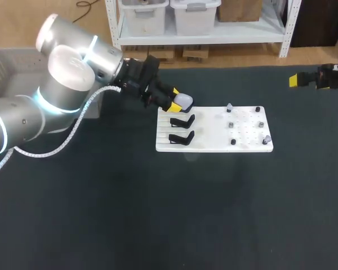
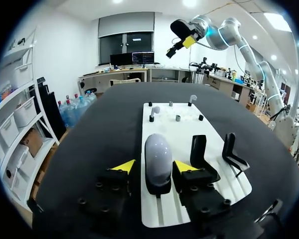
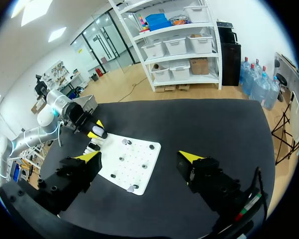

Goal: Pick up each earbud case from the left stands, insert the matching earbuds, close the lid, and place the case in the box.

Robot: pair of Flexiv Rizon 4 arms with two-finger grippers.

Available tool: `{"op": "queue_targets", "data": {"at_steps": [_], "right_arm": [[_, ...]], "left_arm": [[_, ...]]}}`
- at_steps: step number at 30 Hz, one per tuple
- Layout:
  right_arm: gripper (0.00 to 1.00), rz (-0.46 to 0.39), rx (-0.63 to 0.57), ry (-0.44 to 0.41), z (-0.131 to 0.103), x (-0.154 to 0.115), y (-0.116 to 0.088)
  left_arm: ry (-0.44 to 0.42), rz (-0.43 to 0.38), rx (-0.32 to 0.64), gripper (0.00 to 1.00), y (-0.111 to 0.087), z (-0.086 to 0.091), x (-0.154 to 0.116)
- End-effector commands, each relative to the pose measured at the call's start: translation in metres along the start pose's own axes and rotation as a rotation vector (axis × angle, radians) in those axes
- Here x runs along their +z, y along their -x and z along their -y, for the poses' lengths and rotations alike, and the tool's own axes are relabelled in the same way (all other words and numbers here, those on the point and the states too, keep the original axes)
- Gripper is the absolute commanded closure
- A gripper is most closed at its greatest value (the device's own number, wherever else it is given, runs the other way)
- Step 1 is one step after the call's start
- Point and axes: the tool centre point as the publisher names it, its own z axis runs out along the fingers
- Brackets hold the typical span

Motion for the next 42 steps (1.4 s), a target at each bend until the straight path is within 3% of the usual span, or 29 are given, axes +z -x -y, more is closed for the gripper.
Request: {"op": "queue_targets", "data": {"at_steps": [1,6,10,13,16,28,29,30,32,34,35,40,42], "right_arm": [[0.00,-0.001,0.000,-0.003,-0.001,-0.001,0.000],[0.00,-0.001,0.000,-0.003,-0.001,-0.001,0.000],[0.00,-0.001,0.000,-0.003,-0.001,-0.001,0.000],[0.00,-0.001,0.000,-0.003,-0.001,-0.001,0.000],[0.00,-0.001,0.000,-0.003,-0.001,-0.001,0.000],[0.00,-0.001,0.000,-0.003,-0.001,-0.001,0.000],[0.00,-0.001,0.000,-0.003,-0.001,-0.001,0.000],[0.00,-0.001,0.000,-0.003,-0.001,-0.001,0.000],[0.00,-0.001,0.000,-0.003,-0.001,-0.001,0.000],[0.00,-0.001,0.000,-0.003,-0.001,-0.001,0.000],[0.00,-0.001,0.000,-0.003,-0.001,-0.001,0.000],[0.00,-0.001,0.000,-0.003,-0.001,-0.001,0.000],[0.00,-0.001,0.000,-0.003,-0.001,-0.001,0.000]], "left_arm": [[0.007,0.002,-0.001,0.54,0.000,0.002,0.002],[0.009,0.004,-0.001,0.58,0.001,0.002,0.004],[0.009,0.003,0.001,0.76,0.002,0.004,0.005],[0.013,0.003,0.005,0.95,0.002,0.005,0.004],[0.017,0.005,0.007,1.00,0.003,0.008,0.000],[0.025,0.016,0.012,1.00,0.005,0.014,-0.005],[0.027,0.012,0.011,0.87,0.004,0.014,-0.004],[0.028,0.009,0.011,0.65,0.004,0.014,-0.004],[0.030,0.007,0.009,0.46,0.003,0.013,-0.003],[0.034,0.006,0.006,0.18,0.002,0.013,-0.003],[0.034,0.006,0.006,0.13,0.002,0.013,-0.003],[0.046,0.013,0.002,0.12,0.002,0.012,-0.006],[0.052,0.019,0.000,0.18,0.003,0.011,-0.007]]}}
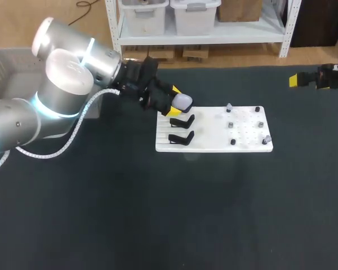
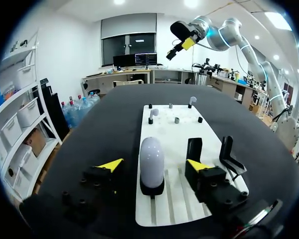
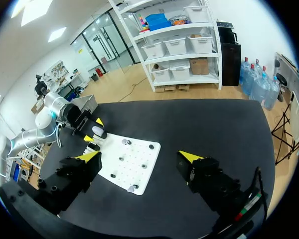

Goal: Pick up each earbud case from the left stands, insert the matching earbuds, close the lid, and place the case in the box.

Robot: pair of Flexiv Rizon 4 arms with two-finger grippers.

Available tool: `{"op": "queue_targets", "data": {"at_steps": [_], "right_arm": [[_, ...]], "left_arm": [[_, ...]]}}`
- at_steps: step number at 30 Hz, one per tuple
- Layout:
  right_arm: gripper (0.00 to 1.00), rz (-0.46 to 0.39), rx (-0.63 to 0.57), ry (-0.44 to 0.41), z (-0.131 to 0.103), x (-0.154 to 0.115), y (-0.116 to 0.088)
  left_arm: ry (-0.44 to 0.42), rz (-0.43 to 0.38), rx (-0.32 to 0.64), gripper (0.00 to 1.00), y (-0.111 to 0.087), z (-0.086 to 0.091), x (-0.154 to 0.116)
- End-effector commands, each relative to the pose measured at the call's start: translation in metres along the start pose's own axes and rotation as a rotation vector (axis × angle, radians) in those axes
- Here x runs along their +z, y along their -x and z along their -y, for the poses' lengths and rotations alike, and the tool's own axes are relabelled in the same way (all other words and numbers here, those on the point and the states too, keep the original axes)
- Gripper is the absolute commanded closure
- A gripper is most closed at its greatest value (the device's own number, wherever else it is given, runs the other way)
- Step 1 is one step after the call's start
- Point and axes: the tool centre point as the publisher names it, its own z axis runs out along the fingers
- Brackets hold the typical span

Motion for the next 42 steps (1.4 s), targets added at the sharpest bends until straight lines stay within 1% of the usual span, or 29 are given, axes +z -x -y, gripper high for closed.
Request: {"op": "queue_targets", "data": {"at_steps": [1,5,10,11,13,16,18,20,26,31,33,35,36,38,40,42], "right_arm": [[0.00,-0.001,0.000,-0.003,-0.0006,-0.0006,0.0000],[0.00,-0.001,0.000,-0.003,-0.0006,-0.0006,0.0000],[0.00,-0.001,0.000,-0.003,-0.0006,-0.0006,0.0000],[0.00,-0.001,0.000,-0.003,-0.0006,-0.0006,0.0000],[0.00,-0.001,0.000,-0.003,-0.0006,-0.0006,0.0000],[0.00,-0.001,0.000,-0.003,-0.0006,-0.0006,0.0000],[0.00,-0.001,0.000,-0.003,-0.0006,-0.0006,0.0000],[0.00,-0.001,0.000,-0.003,-0.0006,-0.0006,0.0000],[0.00,-0.001,0.000,-0.003,-0.0006,-0.0006,0.0000],[0.00,-0.001,0.000,-0.003,-0.0006,-0.0006,0.0000],[0.00,-0.001,0.000,-0.003,-0.0006,-0.0006,0.0000],[0.00,-0.001,0.000,-0.003,-0.0006,-0.0006,0.0000],[0.00,-0.001,0.000,-0.003,-0.0006,-0.0006,0.0000],[0.00,-0.001,0.000,-0.003,-0.0006,-0.0006,0.0000],[0.00,-0.001,0.000,-0.003,-0.0006,-0.0006,0.0000],[0.00,-0.001,0.000,-0.003,-0.0006,-0.0006,0.0000]], "left_arm": [[0.017,0.011,-0.001,0.20,-0.0005,0.0042,-0.0027],[0.022,0.027,-0.009,0.20,-0.0004,0.0054,-0.0049],[0.022,0.050,-0.017,0.30,-0.0003,0.0063,-0.0053],[0.023,0.055,-0.018,0.30,-0.0003,0.0065,-0.0052],[0.024,0.063,-0.017,0.32,-0.0003,0.0067,-0.0051],[0.025,0.071,-0.015,0.41,0.0000,0.0058,-0.0037],[0.026,0.073,-0.012,0.42,0.0007,0.0052,-0.0032],[0.028,0.074,-0.010,0.43,0.0009,0.0047,-0.0029],[0.032,0.066,-0.007,0.40,-0.0015,0.0035,-0.0001],[0.040,0.069,-0.004,0.42,0.0002,0.0028,0.0006],[0.042,0.072,-0.003,0.45,0.0009,0.0024,0.0010],[0.041,0.074,-0.002,0.47,0.0016,0.0020,0.0013],[0.040,0.074,-0.001,0.50,0.0022,0.0022,0.0015],[0.038,0.073,0.001,0.52,0.0025,0.0022,0.0023],[0.036,0.072,0.002,0.57,0.0024,0.0018,0.0030],[0.035,0.071,0.004,0.59,0.0022,0.0018,0.0035]]}}
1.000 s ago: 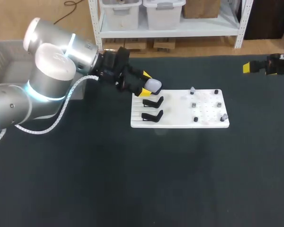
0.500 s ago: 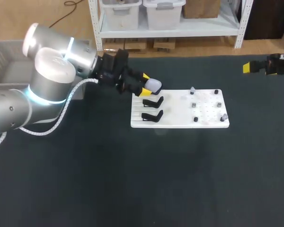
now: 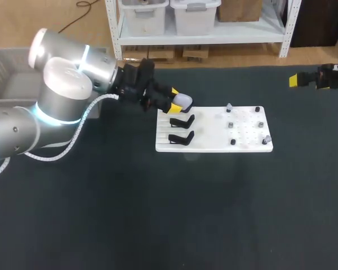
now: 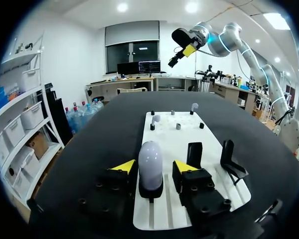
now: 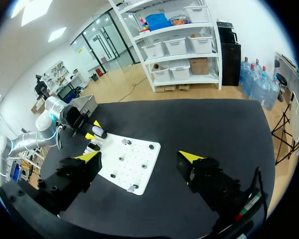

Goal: Pick up each earbud case from the left stands, insert the matching earbuds, close the lid, and place the case in the box.

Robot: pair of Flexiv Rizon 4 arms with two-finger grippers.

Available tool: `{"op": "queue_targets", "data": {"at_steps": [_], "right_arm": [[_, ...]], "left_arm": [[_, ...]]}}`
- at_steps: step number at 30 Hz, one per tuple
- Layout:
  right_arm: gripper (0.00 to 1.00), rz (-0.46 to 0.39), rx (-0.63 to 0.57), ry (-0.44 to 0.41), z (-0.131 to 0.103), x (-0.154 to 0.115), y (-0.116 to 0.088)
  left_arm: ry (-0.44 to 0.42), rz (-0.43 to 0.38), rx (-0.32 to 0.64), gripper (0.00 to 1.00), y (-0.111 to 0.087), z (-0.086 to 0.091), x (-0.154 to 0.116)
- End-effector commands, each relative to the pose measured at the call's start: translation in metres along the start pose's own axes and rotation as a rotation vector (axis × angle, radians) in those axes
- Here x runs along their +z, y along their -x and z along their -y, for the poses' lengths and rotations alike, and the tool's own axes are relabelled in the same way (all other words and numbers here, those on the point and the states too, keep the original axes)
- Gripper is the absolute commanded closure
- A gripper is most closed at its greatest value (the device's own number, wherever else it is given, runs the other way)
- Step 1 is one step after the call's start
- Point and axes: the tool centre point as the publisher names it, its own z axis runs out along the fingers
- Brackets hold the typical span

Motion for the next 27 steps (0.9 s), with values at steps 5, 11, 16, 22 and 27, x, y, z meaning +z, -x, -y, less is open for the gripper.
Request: {"op": "queue_targets", "data": {"at_steps": [5,11,16,22,27], "right_arm": [[0.00,-0.001,0.000,-0.003,-0.001,-0.001,0.000],[0.00,-0.001,0.000,-0.003,-0.001,-0.001,0.000],[0.00,-0.001,0.000,-0.003,-0.001,-0.001,0.000],[0.00,-0.001,0.000,-0.003,-0.001,-0.001,0.000],[0.00,-0.001,0.000,-0.003,-0.001,-0.001,0.000]], "left_arm": [[0.002,-0.002,0.004,0.84,-0.001,0.000,0.002],[0.010,0.003,0.006,1.00,0.000,0.001,-0.002],[0.027,0.030,0.008,1.00,0.008,-0.001,-0.011],[0.034,0.102,-0.001,1.00,0.026,-0.001,-0.030],[0.012,0.189,-0.017,1.00,0.050,0.008,-0.051]]}}
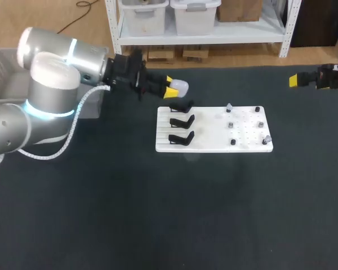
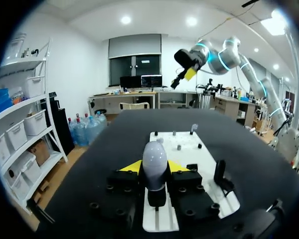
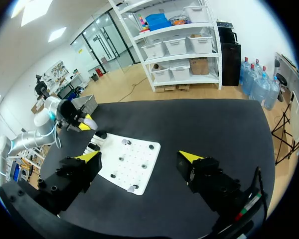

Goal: Pick up each earbud case from the left stands, insert the matching earbuds, close the lid, and place the case in the box.

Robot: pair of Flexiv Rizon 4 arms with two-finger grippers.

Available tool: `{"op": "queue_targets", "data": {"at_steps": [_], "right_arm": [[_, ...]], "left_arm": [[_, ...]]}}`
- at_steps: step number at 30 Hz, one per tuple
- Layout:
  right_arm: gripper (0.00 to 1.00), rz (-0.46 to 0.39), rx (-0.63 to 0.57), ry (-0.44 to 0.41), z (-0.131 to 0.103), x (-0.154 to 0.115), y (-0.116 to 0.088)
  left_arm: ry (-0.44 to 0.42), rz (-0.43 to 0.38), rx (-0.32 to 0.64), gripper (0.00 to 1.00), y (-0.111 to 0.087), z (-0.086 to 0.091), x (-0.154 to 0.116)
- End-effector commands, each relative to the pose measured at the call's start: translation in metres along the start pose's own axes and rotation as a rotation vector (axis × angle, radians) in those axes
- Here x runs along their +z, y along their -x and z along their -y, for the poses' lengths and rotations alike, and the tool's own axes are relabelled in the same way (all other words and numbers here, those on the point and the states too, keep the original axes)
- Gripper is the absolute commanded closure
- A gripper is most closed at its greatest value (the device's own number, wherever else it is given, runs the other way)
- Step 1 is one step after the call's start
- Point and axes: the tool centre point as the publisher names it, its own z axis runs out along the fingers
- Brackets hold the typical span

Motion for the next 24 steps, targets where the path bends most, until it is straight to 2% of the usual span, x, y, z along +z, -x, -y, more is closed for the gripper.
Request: {"op": "queue_targets", "data": {"at_steps": [1,6,13,19,24], "right_arm": [[0.00,-0.001,0.000,-0.003,-0.001,-0.001,0.000],[0.00,-0.001,0.000,-0.003,-0.001,-0.001,0.000],[0.00,-0.001,0.000,-0.003,-0.001,-0.001,0.000],[0.00,-0.001,0.000,-0.003,-0.001,-0.001,0.000],[0.00,-0.001,0.000,-0.003,-0.001,-0.001,0.000]], "left_arm": [[-0.004,0.058,-0.018,1.00,0.018,0.016,-0.021],[-0.029,0.153,-0.037,1.00,0.048,0.033,-0.039],[-0.048,0.237,0.026,1.00,0.086,0.067,-0.059],[-0.073,0.266,0.042,1.00,0.105,0.086,-0.067],[-0.073,0.266,0.042,1.00,0.105,0.086,-0.067]]}}
